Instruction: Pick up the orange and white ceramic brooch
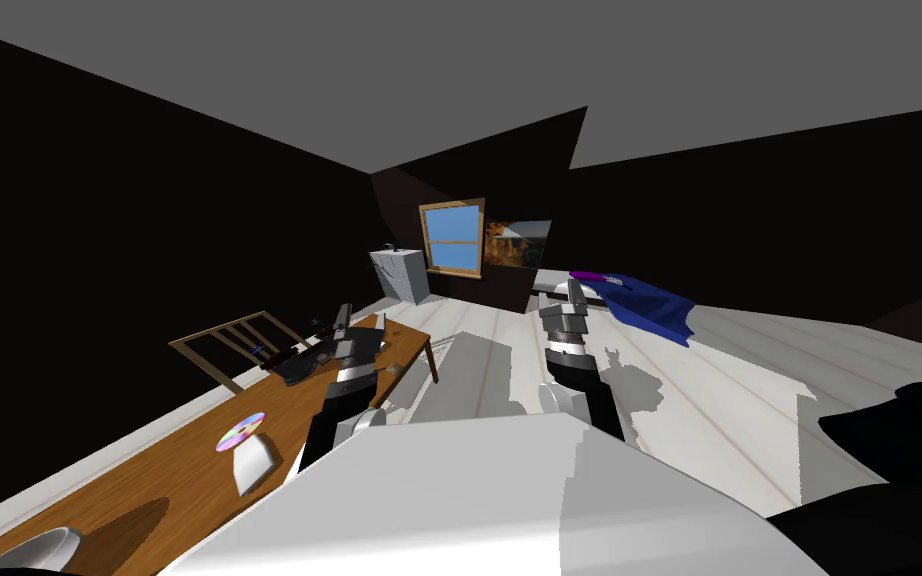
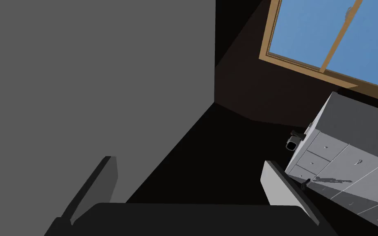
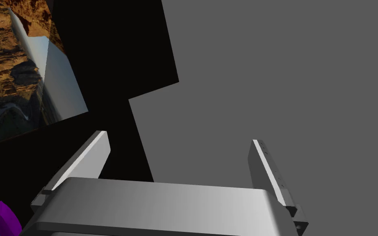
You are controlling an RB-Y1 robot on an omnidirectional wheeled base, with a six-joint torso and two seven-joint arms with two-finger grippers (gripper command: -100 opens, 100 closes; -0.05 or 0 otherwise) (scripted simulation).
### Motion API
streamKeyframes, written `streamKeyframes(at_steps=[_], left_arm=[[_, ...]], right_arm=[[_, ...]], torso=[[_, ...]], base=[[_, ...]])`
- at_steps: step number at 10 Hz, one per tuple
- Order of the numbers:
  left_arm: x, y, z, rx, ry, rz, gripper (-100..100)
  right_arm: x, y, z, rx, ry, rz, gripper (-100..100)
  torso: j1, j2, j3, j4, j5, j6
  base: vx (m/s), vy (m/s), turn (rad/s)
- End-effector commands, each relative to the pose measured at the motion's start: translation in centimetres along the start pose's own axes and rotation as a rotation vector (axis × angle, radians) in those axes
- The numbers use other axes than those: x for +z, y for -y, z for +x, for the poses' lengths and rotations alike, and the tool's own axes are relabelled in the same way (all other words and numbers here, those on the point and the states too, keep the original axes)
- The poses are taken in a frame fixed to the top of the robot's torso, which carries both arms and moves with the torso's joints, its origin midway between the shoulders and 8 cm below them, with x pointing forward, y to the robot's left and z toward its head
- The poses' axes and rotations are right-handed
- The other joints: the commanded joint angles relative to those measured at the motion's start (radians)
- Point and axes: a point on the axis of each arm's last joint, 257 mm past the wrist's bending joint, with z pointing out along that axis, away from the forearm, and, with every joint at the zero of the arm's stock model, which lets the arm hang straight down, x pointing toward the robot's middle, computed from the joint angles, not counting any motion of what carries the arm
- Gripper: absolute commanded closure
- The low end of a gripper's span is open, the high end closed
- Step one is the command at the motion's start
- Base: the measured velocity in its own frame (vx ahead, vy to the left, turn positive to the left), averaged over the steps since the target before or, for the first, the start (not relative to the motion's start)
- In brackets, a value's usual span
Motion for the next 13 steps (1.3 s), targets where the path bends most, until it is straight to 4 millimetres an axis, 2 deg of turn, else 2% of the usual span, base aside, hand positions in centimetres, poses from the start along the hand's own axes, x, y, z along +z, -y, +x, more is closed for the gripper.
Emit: streamKeyframes(at_steps=[1, 6, 7, 11, 12, 13], left_arm=[[0.0, -1.3, 0.0, 0.018, -0.018, -0.041, -100], [-0.4, -6.7, -1.1, 0.081, -0.044, -0.205, -100], [-0.4, -6.8, -1.1, 0.081, -0.043, -0.21, -100], [-1.5, -12.9, -3.1, 0.141, -0.036, -0.394, -100], [-1.6, -13.2, -3.2, 0.142, -0.034, -0.409, -100], [-2.0, -14.6, -3.8, 0.157, -0.031, -0.45, -100]], right_arm=[[0.0, 0.0, 0.0, 0.0, 0.0, 0.0, 0], [0.0, 0.0, 0.0, 0.0, 0.0, 0.0, 0], [0.0, 0.0, 0.0, 0.0, 0.0, 0.0, 0], [0.0, 0.0, 0.0, 0.0, 0.0, 0.0, 0], [0.0, 0.0, 0.0, 0.0, 0.0, 0.0, 0], [0.0, 0.0, 0.0, 0.0, 0.0, 0.0, 0]], torso=[[0.0, 0.0, 0.0, 0.0, 0.0, 0.0], [0.002, -0.001, -0.001, 0.0, 0.001, 0.0], [0.002, -0.001, -0.001, 0.0, 0.001, 0.0], [0.002, -0.002, -0.001, 0.0, 0.001, 0.0], [0.003, -0.002, -0.001, 0.0, 0.001, 0.0], [0.002, -0.002, -0.001, 0.0, 0.001, 0.0]], base=[[0.006, 0.008, -0.047], [0.016, 0.025, -0.058], [0.011, 0.023, -0.028], [0.015, 0.033, -0.084], [0.017, 0.033, -0.03], [0.019, 0.029, -0.058]])
